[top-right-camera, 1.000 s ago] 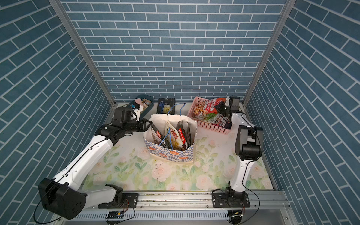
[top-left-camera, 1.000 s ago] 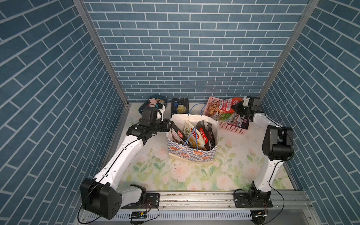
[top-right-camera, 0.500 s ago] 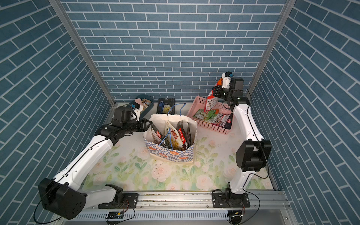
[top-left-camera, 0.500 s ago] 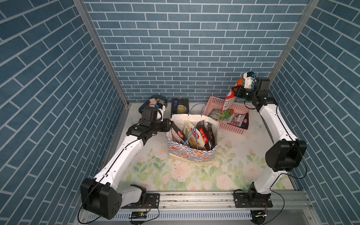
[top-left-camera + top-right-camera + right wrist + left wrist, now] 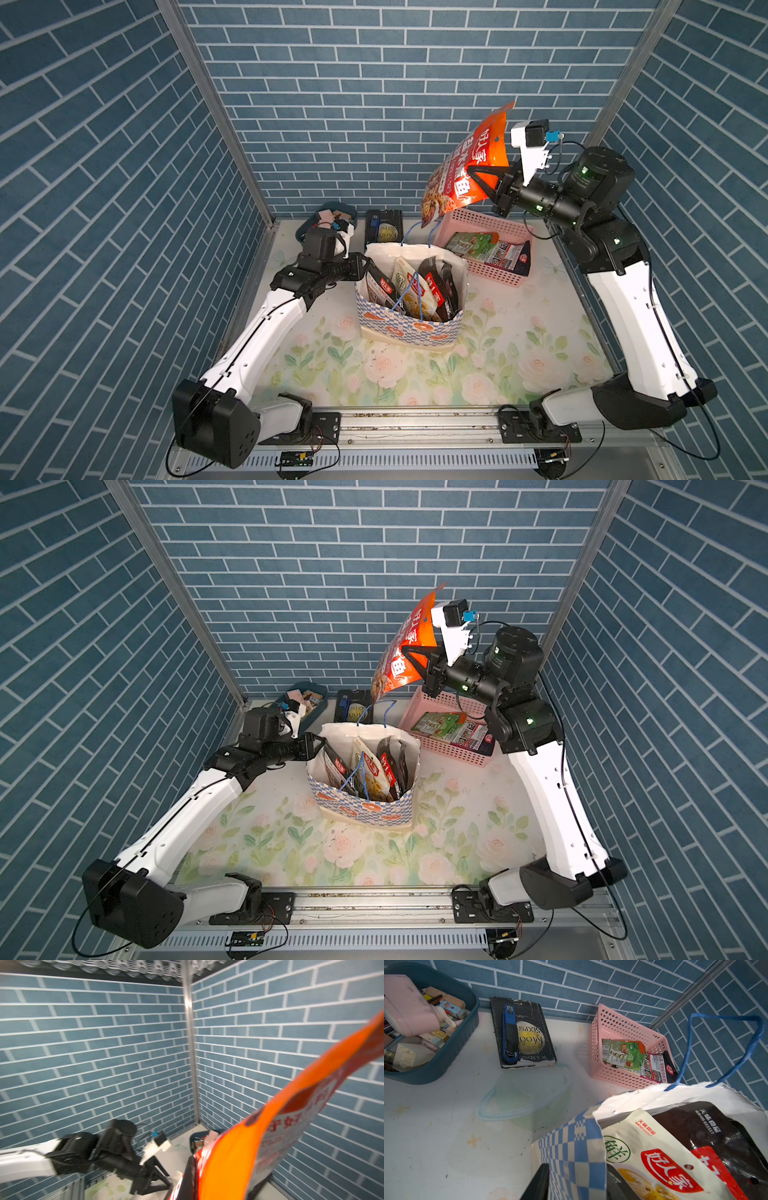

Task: Place the condiment packets inside the bag
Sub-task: Pick up the condiment packet from the storage box, then place the condiment packet in the paper bag.

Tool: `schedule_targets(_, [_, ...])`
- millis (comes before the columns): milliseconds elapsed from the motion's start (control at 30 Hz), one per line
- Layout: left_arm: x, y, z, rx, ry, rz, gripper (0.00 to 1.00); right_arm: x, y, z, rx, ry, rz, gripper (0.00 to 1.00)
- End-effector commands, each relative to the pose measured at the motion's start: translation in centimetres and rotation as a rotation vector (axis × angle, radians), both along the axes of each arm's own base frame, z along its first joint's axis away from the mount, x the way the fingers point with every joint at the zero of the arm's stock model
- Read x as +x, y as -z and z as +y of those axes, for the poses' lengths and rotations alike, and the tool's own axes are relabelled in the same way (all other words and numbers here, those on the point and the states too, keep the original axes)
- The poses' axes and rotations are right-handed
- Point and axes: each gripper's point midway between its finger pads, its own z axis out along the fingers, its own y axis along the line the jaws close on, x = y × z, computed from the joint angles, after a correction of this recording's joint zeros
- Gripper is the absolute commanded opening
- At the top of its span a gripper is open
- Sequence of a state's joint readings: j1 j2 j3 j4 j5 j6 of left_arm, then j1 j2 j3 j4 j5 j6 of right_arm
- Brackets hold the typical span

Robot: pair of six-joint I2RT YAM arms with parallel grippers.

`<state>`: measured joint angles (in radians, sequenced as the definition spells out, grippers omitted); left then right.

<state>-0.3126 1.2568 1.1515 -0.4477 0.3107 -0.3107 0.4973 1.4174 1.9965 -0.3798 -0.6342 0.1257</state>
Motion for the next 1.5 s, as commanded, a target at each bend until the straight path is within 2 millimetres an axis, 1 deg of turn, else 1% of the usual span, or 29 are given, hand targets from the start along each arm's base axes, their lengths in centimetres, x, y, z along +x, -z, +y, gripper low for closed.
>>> schedule_targets(0, [-0.2,0.4,0.0,-0.003,-0.001,0.005,0.4,-3.7,-2.4,2.1,0.039,-0.167,-0.134,0.0])
schedule_targets(100, [-0.3,0.4,0.0,-0.004,-0.001,0.007,0.4,-5.7,-2.3,4.2,0.045,-0.281,-0.153,0.0])
schedule_targets(167, [-0.4,0.4,0.1,-0.004,-0.003,0.006,0.4,-6.4,-1.8,5.3,0.039,-0.332,-0.151,0.0])
schedule_targets(400, [-0.7,0.4,0.2,-0.002,-0.006,0.009,0.4,-7.2,1.2,9.1,-0.008,-0.476,-0.112,0.0])
schedule_targets(633, [-0.7,0.5,0.3,0.003,-0.007,0.008,0.4,-8.0,4.7,11.4,-0.067,-0.615,-0.059,0.0])
schedule_targets(700, [-0.7,0.5,0.3,0.002,-0.007,0.01,0.4,-7.9,6.0,12.0,-0.091,-0.642,-0.037,0.0])
schedule_targets(800, [-0.7,0.6,0.3,0.003,-0.007,0.011,0.4,-7.2,8.5,12.9,-0.147,-0.642,0.004,0.0])
schedule_targets(900, [-0.7,0.6,0.3,0.007,-0.006,0.012,0.4,-6.0,11.5,13.3,-0.233,-0.598,0.04,0.0])
schedule_targets(933, [-0.7,0.6,0.3,0.008,-0.007,0.013,0.4,-5.4,13.1,13.4,-0.279,-0.574,0.053,0.0])
schedule_targets(967, [-0.7,0.6,0.3,0.009,-0.008,0.013,0.4,-5.1,14.1,13.4,-0.311,-0.563,0.064,0.0])
schedule_targets(1033, [-0.7,0.6,0.4,0.012,-0.011,0.013,0.4,-5.3,16.0,13.3,-0.362,-0.585,0.098,0.0])
schedule_targets(1133, [-0.7,0.6,0.5,0.018,-0.014,0.016,0.4,-6.2,17.7,12.9,-0.411,-0.636,0.154,0.0])
schedule_targets(1200, [-0.7,0.8,0.6,0.022,-0.017,0.018,0.4,-6.7,18.1,12.5,-0.434,-0.65,0.171,0.0])
schedule_targets(1267, [-0.6,0.8,0.5,0.021,-0.017,0.02,0.4,-7.1,17.8,12.2,-0.443,-0.656,0.166,0.0])
schedule_targets(1333, [-0.6,0.7,0.5,0.018,-0.017,0.02,0.4,-7.4,17.1,11.9,-0.436,-0.658,0.145,0.0])
schedule_targets(1467, [-0.4,0.6,0.4,0.017,-0.018,0.018,0.4,-7.5,14.8,12.1,-0.384,-0.661,0.098,0.0])
